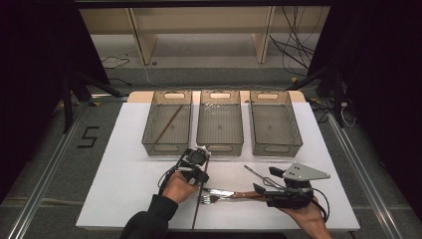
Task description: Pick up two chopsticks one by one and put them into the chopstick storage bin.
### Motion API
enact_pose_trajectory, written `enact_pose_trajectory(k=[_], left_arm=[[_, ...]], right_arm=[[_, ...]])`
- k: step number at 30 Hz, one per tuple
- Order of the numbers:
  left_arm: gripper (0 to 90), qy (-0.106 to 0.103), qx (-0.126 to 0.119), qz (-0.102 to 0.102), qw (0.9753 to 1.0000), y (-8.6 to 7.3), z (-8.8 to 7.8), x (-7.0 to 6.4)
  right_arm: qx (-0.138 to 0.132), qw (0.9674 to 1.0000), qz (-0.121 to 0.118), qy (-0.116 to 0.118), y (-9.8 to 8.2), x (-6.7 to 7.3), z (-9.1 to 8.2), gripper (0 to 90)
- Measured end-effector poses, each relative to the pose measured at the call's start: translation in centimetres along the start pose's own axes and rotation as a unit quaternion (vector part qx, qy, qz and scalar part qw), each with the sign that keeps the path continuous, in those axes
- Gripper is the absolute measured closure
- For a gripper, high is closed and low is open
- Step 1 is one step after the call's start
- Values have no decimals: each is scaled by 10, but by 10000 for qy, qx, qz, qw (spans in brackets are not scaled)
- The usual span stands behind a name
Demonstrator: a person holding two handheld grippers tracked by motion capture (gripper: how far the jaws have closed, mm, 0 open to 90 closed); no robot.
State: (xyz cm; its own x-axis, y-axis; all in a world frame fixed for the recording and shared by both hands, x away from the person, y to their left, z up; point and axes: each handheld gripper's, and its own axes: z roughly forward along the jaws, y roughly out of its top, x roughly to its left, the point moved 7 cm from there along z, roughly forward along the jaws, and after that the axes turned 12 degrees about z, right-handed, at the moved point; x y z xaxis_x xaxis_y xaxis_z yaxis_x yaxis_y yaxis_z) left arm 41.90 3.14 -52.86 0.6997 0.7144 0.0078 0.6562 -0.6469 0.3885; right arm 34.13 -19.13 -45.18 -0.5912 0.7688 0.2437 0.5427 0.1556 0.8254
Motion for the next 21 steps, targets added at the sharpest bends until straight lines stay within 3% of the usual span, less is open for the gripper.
enact_pose_trajectory(k=[6,17,21], left_arm=[[754,-3,24,-38,10000,-1,0,5],[806,-48,285,28,9996,-6,-4,15],[823,-194,399,-4,9990,-7,-4,18]], right_arm=[[-3,10000,12,-12,0,-1,-1,238],[-1,10000,13,-18,0,-1,-1,239],[4,10000,15,-24,0,-1,0,240]])
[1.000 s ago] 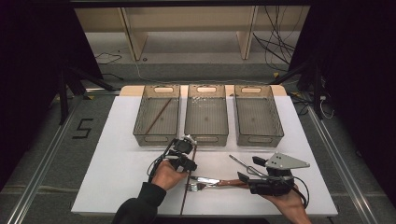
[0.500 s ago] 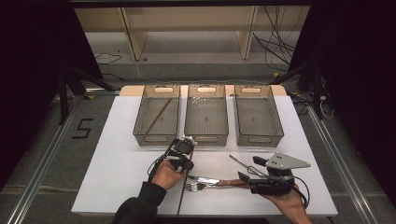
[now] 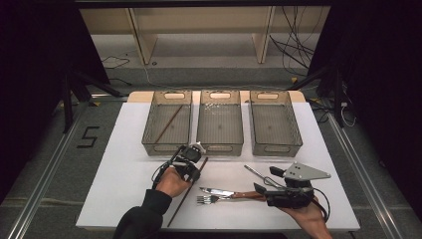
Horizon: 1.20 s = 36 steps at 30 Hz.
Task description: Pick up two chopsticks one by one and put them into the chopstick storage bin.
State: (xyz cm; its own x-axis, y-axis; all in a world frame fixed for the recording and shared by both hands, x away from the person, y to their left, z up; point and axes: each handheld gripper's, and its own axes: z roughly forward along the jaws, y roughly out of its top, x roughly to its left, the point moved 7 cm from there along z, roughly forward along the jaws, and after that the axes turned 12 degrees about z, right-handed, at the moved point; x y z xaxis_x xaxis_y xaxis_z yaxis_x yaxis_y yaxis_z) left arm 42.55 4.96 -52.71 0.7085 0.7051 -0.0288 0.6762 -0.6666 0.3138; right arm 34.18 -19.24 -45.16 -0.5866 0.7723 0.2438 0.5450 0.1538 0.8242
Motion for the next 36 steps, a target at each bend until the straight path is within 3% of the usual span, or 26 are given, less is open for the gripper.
enact_pose_trajectory(k=[9,13,25,36], left_arm=[[818,-37,116,29,9999,1,1,0],[839,37,70,89,9999,1,1,-1],[845,-107,-17,220,9997,-1,0,0],[845,-84,-383,392,9985,-3,-35,0]], right_arm=[[-1,10000,-7,-8,0,0,0,240],[-3,10000,-9,-8,0,0,0,241],[-3,10000,-10,-15,0,-1,0,241],[-10,10000,-10,-23,0,-2,-1,241]])
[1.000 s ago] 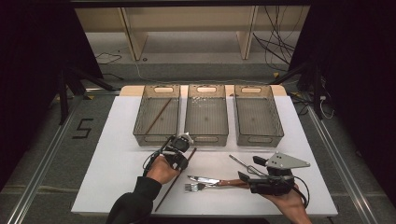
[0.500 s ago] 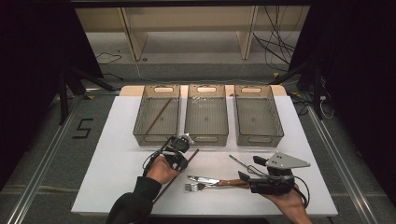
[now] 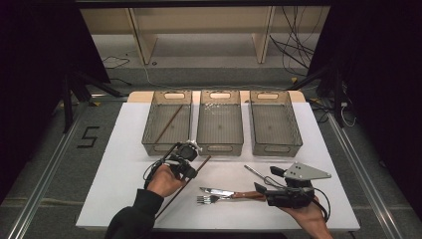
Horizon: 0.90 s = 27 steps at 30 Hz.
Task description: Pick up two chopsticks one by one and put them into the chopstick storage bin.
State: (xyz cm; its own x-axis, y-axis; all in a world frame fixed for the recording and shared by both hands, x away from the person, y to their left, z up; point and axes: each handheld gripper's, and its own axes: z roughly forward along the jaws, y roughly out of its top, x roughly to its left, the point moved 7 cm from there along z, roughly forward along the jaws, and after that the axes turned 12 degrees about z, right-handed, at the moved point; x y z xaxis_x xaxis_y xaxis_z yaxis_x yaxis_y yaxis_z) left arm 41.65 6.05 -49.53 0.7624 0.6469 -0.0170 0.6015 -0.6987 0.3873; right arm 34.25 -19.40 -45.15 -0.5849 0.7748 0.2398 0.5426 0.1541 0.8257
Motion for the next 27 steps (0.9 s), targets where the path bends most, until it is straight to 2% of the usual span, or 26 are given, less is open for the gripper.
enact_pose_trajectory(k=[3,6,12,15,21,25,27], left_arm=[[845,44,-143,62,9999,1,-15,3],[844,94,-392,62,9992,4,-34,8],[844,416,-893,72,9951,16,-74,33],[844,519,-1054,24,9931,22,-89,47],[844,651,-1416,-224,9875,33,-106,78],[844,750,-1543,-281,9848,40,-112,94],[844,814,-1646,-331,9824,46,-115,102]], right_arm=[[-10,10000,7,8,0,1,0,241],[-14,10000,5,1,0,0,0,241],[-43,10000,5,8,1,1,0,240],[-72,10000,8,-4,2,0,-1,240],[-146,9999,31,-1,3,0,-3,239],[-181,9998,38,9,3,-1,-3,239],[-167,9999,45,11,3,-1,-3,239]])
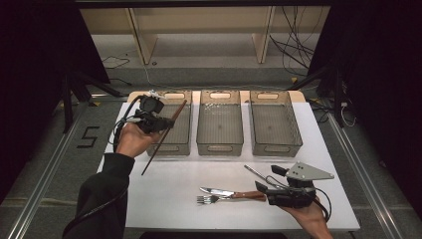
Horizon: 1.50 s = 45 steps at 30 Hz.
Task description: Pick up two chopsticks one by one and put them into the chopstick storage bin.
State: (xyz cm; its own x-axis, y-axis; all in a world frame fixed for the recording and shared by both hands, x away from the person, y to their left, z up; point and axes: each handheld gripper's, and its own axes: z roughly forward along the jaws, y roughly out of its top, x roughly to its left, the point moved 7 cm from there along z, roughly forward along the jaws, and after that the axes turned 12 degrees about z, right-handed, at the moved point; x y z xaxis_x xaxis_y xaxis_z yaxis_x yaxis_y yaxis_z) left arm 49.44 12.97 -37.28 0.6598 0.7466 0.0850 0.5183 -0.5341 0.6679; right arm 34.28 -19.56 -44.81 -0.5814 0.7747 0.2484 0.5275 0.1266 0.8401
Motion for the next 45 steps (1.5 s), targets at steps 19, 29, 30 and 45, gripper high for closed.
enact_pose_trajectory(k=[19,29,30,45], left_arm=[[844,246,-350,-51,9991,49,26,48],[844,480,-550,94,9973,53,38,67],[844,504,-571,109,9970,52,39,69],[843,642,-641,47,9959,37,57,83]], right_arm=[[-21,10000,-31,62,1,-1,0,239],[-26,10000,-24,80,1,-1,-3,239],[-27,10000,-26,79,1,-1,-3,239],[-5,9999,-61,143,1,2,-1,239]])
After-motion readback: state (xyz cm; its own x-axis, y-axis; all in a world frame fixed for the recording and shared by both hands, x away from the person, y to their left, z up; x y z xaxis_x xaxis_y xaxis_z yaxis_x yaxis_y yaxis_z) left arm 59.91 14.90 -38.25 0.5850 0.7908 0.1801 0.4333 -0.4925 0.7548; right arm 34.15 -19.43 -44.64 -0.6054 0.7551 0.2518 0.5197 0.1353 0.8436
